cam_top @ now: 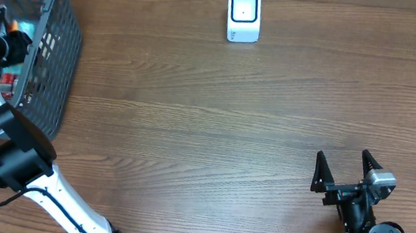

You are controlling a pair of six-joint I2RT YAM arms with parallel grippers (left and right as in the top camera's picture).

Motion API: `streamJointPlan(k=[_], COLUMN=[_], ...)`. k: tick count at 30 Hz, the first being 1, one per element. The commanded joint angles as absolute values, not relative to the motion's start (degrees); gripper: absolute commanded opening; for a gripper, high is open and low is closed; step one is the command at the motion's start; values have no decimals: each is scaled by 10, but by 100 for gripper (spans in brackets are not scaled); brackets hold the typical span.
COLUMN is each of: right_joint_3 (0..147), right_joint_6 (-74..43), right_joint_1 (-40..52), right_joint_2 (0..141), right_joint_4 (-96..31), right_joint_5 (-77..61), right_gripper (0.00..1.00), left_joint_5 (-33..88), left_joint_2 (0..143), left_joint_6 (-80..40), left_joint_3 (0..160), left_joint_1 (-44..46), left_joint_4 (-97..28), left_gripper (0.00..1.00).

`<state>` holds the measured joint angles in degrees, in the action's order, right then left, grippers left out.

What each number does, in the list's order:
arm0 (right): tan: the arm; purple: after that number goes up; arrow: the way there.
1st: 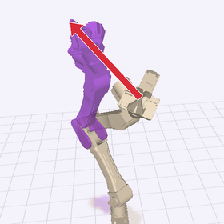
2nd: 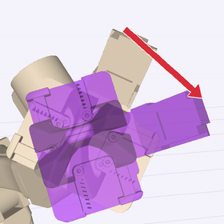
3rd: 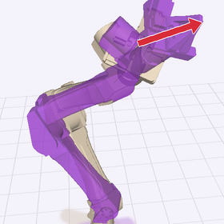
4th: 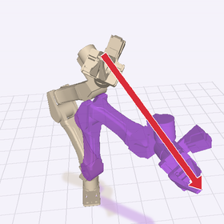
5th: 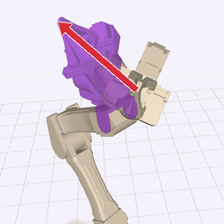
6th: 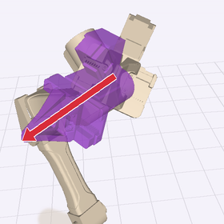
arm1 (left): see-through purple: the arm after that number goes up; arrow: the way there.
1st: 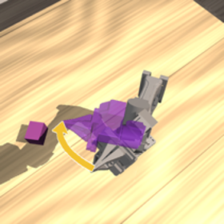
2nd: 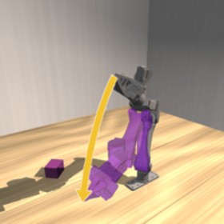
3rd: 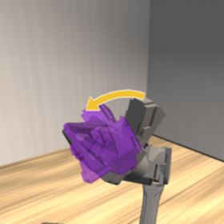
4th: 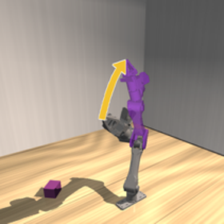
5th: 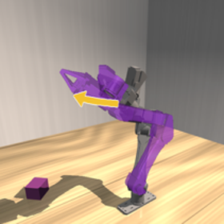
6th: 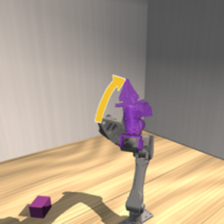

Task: Scan the item barcode
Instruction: 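Close the left gripper on the orange-and-teal wipes pack, then lift the wipes pack out of the basket and carry it toward the table centre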

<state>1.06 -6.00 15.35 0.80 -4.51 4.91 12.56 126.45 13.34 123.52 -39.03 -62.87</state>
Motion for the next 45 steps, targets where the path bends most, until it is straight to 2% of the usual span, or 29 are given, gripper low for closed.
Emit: streamJointPlan(k=[1,8,21,27,35,45], right_joint_3=[4,4,4,4,4,4], right_joint_6=[-62,-62,-62,-62,-62,-62], right_joint_1=[150,150,150,150,150,150], right_joint_2=[4,4,4,4,4,4], right_joint_4=[-43,-43,-43,-43,-43,-43], right_joint_5=[50,50,50,50,50,50], right_gripper=[100,100,100,100,100,100], left_joint_5=[123,116,151,137,16,-13], left_joint_2=[1243,1178,996,938,926,926], left_joint_6=[101,42,-65,-65,-70,-139], left_joint_3=[1301,1364,1367,1367,1354,1200], left_joint_1=[-390,-389,-351,-263,-91,84], left_joint_4=[-639,-642,-633,-679,-766,-774], left_gripper=[41,40,41,40,39,38])
